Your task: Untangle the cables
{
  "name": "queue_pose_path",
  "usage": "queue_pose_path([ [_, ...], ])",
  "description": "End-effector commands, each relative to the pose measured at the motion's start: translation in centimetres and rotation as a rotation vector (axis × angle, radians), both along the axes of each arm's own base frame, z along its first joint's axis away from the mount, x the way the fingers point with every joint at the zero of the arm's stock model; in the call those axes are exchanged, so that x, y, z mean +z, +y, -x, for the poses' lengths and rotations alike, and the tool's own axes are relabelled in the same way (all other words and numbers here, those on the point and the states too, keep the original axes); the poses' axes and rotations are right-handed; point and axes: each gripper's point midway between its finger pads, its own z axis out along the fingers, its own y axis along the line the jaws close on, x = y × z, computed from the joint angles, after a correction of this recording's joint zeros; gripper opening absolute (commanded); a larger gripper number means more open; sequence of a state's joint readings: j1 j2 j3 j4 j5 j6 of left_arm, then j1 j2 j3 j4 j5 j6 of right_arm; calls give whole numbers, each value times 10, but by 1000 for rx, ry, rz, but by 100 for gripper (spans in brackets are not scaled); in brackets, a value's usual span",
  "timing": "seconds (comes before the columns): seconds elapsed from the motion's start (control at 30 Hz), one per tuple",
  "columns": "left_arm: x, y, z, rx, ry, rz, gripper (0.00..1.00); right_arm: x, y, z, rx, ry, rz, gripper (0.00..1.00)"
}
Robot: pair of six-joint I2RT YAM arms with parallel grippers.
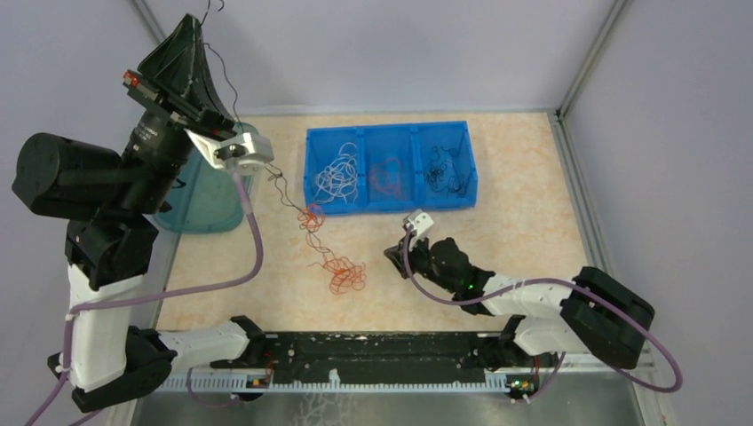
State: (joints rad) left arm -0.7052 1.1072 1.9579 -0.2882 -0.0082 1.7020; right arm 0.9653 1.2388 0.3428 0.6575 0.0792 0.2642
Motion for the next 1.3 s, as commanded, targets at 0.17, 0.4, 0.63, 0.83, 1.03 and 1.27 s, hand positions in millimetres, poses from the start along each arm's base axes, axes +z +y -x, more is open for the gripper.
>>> queue_pose_path([
  [0.17, -6, 14, 2, 44, 0, 43, 0, 26, 15, 3, 100, -47, -87, 54],
  [0.4, -4, 13, 0, 36, 22, 55, 0, 31, 94, 24, 307, -33, -145, 70],
  [0.63, -8, 16, 1, 42, 35, 46, 0, -3, 131, 24, 329, 50, -129, 63],
  [0.83, -10, 16, 2, 41, 33, 46, 0, -36, 119, 12, 233, 99, -34, 35],
  [1.03, -5, 23, 6, 62, 11, 52, 0, -41, 104, 14, 204, 101, -20, 0],
  [1.27, -18, 25, 4, 72, 46, 43, 0, -32, 85, 10, 178, 86, -29, 37],
])
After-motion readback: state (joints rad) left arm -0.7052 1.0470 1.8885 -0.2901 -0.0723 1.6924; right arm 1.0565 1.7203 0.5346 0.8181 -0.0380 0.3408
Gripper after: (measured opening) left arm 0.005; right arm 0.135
